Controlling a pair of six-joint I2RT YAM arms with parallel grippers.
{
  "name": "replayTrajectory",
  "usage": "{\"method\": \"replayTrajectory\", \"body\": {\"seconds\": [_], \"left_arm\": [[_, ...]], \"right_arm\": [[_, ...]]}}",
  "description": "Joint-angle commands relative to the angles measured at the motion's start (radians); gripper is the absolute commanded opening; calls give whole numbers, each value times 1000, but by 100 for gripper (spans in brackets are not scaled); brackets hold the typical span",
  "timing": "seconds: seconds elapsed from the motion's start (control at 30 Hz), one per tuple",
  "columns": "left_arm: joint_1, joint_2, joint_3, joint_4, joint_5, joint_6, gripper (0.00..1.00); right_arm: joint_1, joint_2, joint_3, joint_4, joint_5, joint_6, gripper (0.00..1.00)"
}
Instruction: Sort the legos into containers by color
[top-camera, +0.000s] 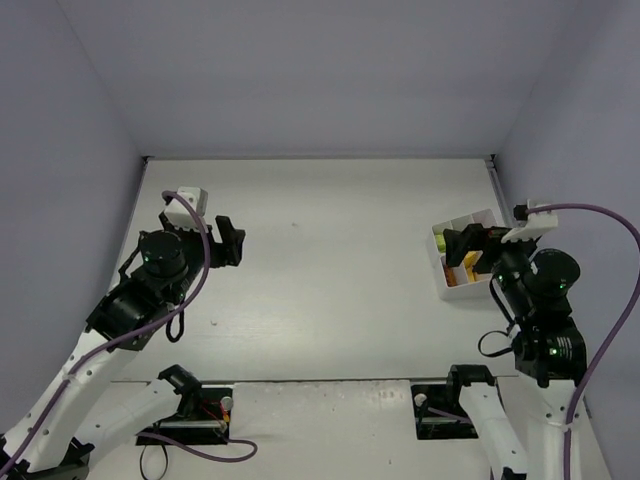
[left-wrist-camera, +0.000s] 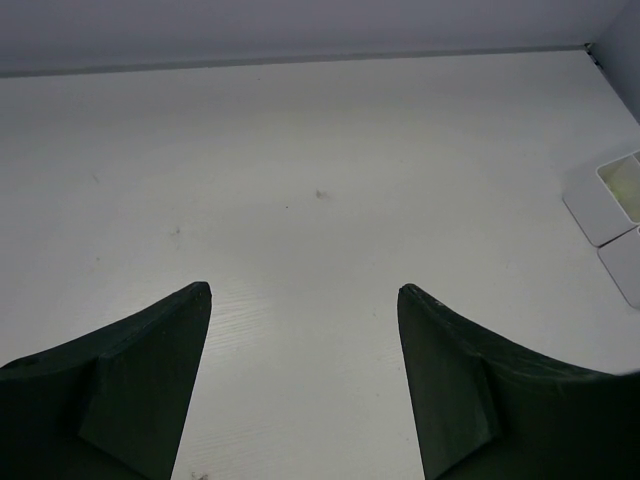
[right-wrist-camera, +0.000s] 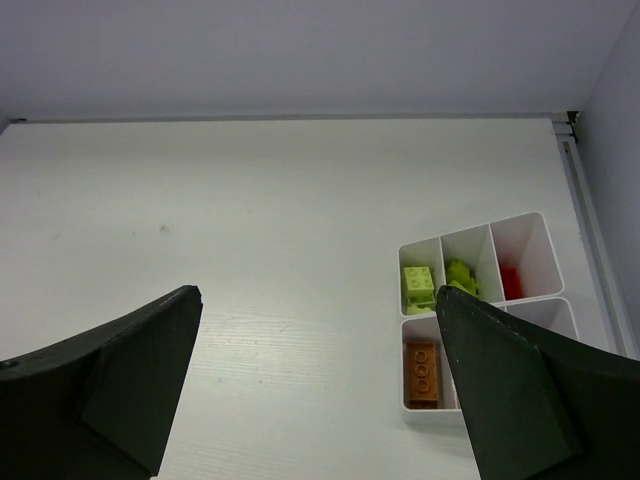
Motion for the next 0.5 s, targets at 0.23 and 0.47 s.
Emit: {"method": "replayTrajectory", "body": {"seconds": [0.23,0.47], "left_arm": [[7,-37,71,-132,-80,-18,69],[7,-91,70,-181,-131,-22,69]], "right_arm": [[90,-123,15,1,10,55,100],[110,-166,5,-11,13,78,100]]}}
